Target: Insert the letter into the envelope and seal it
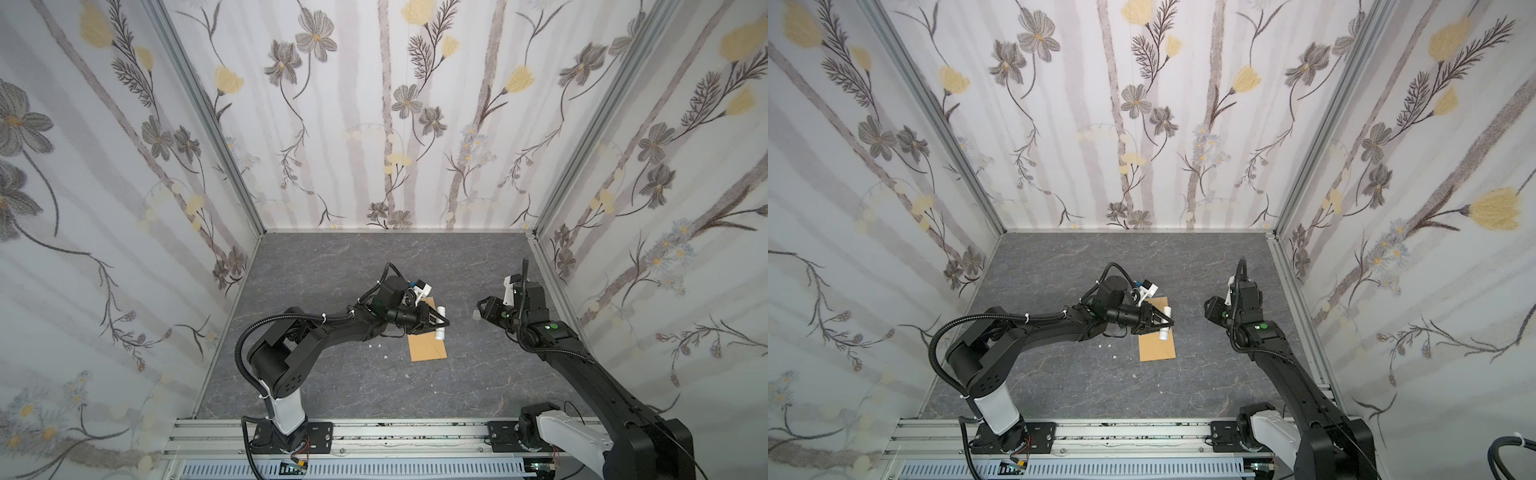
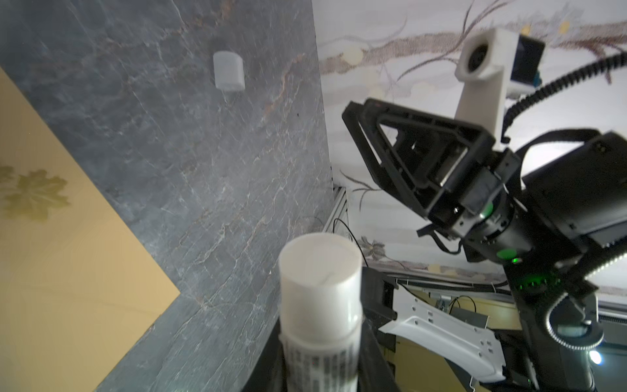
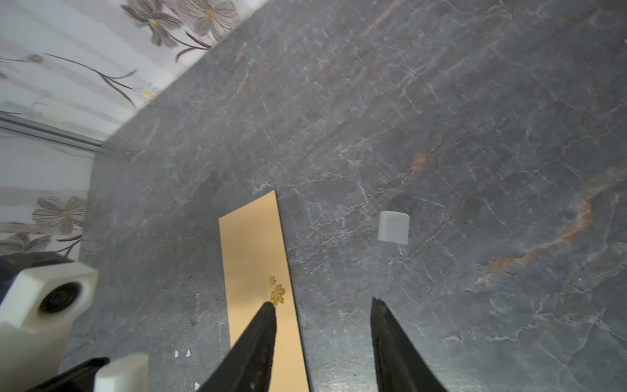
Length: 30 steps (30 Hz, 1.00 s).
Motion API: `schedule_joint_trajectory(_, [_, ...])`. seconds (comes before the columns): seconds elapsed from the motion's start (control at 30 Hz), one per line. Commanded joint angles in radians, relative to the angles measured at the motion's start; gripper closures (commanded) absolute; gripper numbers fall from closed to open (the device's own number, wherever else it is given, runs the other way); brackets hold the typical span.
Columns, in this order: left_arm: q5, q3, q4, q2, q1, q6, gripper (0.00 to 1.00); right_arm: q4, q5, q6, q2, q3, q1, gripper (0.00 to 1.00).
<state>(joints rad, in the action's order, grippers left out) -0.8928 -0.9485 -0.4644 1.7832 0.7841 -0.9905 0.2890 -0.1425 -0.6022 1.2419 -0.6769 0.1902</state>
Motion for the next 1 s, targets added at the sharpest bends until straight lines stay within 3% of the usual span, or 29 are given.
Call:
schedule_joint_trajectory(0.0, [-0.121, 0.024, -0.018, 0.016, 0.017, 0.076, 1.0, 0.042, 0.033, -0.012, 0.051, -0.02, -0.007, 0.53])
schedule_joint_trajectory(0.33, [-0.13, 0.019, 0.011, 0.078, 0.027, 0.112, 1.0, 0.082, 0.099, 0.0, 0.227, -0.117, -0.024, 0.51])
schedule_joint_trajectory(0.97, [-0.167, -0.107, 0.035, 0.188, 0.011, 0.122, 1.0, 0.079, 0.088, -0.019, 0.524, -0.268, -0.031, 0.5])
